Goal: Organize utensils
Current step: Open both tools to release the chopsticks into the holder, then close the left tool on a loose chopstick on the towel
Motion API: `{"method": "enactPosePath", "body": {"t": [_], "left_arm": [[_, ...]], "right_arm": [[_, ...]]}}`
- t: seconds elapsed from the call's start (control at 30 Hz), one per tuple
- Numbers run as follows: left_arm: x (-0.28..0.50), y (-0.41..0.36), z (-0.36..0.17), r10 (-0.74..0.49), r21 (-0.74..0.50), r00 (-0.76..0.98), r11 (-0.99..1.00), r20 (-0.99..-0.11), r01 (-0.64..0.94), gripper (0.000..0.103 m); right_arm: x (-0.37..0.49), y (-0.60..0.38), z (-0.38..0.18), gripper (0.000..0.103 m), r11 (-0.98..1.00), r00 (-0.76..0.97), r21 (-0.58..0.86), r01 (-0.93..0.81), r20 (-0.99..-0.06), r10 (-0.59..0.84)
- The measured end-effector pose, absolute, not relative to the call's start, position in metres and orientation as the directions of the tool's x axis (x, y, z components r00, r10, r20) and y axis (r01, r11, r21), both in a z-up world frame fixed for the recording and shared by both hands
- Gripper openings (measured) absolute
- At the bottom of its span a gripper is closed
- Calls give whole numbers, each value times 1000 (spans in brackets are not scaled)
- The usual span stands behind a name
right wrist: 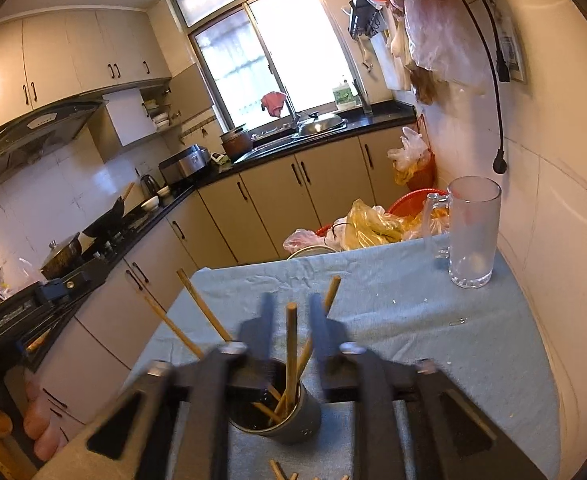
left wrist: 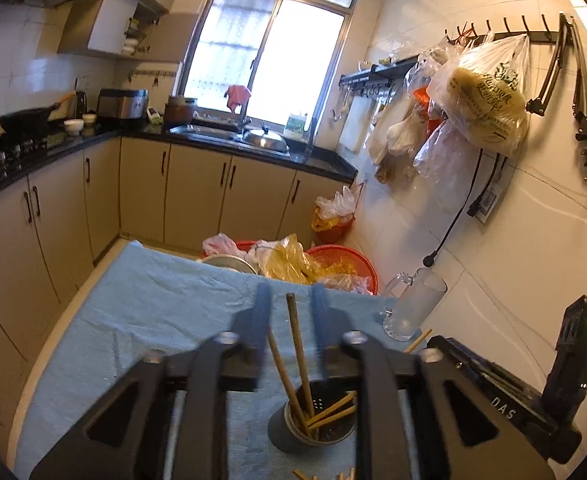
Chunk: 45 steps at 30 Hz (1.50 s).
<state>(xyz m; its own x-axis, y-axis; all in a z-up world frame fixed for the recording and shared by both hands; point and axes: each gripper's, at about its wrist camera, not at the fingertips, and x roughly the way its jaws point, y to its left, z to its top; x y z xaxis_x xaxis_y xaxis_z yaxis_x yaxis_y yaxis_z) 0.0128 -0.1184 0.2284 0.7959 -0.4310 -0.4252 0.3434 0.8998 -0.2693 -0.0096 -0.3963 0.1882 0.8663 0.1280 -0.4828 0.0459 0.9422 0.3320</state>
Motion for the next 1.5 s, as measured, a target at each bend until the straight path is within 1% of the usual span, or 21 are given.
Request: {"method": "enactPosePath", "body": {"t": [0.07,0.23,0.3,0.4,0.43,0.47,0.5,0.6,0.7,0.77,0.87,0.93,1.07,1.2,1.37,1.43,1.47,1.5], "left_arm": [[1,-111,233,-422,-264,812,903,-404,339,35],[-29,-87,243,-418,-277,829,902,-372,330,40],[-47,-74,246,-406,-273,842,907,-355,322,45],[-67,-60,244,-396,-272,851,910,-346,313,48],[-75,-56,241,-396,-271,849,911,-350,313,50],[-81,-52,238,-395,-268,847,911,-356,312,54],[-87,-50,231,-391,-264,844,914,-367,308,57],[-100,-47,204,-375,-239,824,924,-424,298,58],[-108,-52,168,-375,-209,776,927,-507,312,58],[-114,-57,145,-387,-192,734,921,-558,339,58],[-123,-68,114,-407,-164,670,903,-621,397,58],[-129,-77,93,-418,-143,612,883,-672,447,58],[-139,-98,60,-419,-99,516,838,-747,537,58],[-141,-119,36,-394,-51,451,795,-801,604,58],[-137,-135,20,-349,5,445,783,-825,623,58],[-132,-138,18,-331,14,435,783,-837,622,55],[-131,-138,17,-324,16,433,785,-841,619,40],[-128,-138,15,-318,6,416,789,-852,615,18]], "right_arm": [[-15,-396,193,44,943,875,329,48,-470,119],[-34,-393,207,44,949,882,311,41,-458,112],[-46,-393,214,46,954,887,299,34,-449,109],[-65,-391,224,48,958,892,286,26,-440,107],[-71,-390,226,48,959,892,283,23,-438,107],[-78,-390,229,49,961,893,277,20,-437,108],[-85,-389,231,50,963,893,269,15,-438,108],[-106,-387,234,54,970,885,241,-5,-450,117],[-125,-383,227,60,979,861,200,-35,-492,131],[-136,-382,217,60,985,836,163,-54,-533,134],[-152,-382,192,60,992,778,101,-73,-617,120],[-163,-385,165,60,994,727,71,-77,-678,105],[-174,-394,112,60,993,629,84,-77,-769,114],[-177,-391,69,59,989,558,123,-79,-817,147],[-166,-377,39,58,987,510,131,-90,-845,158],[-162,-368,32,55,991,503,86,-102,-855,127],[-160,-363,29,50,993,499,53,-107,-861,100],[-158,-358,25,43,994,493,11,-112,-867,65]]}}
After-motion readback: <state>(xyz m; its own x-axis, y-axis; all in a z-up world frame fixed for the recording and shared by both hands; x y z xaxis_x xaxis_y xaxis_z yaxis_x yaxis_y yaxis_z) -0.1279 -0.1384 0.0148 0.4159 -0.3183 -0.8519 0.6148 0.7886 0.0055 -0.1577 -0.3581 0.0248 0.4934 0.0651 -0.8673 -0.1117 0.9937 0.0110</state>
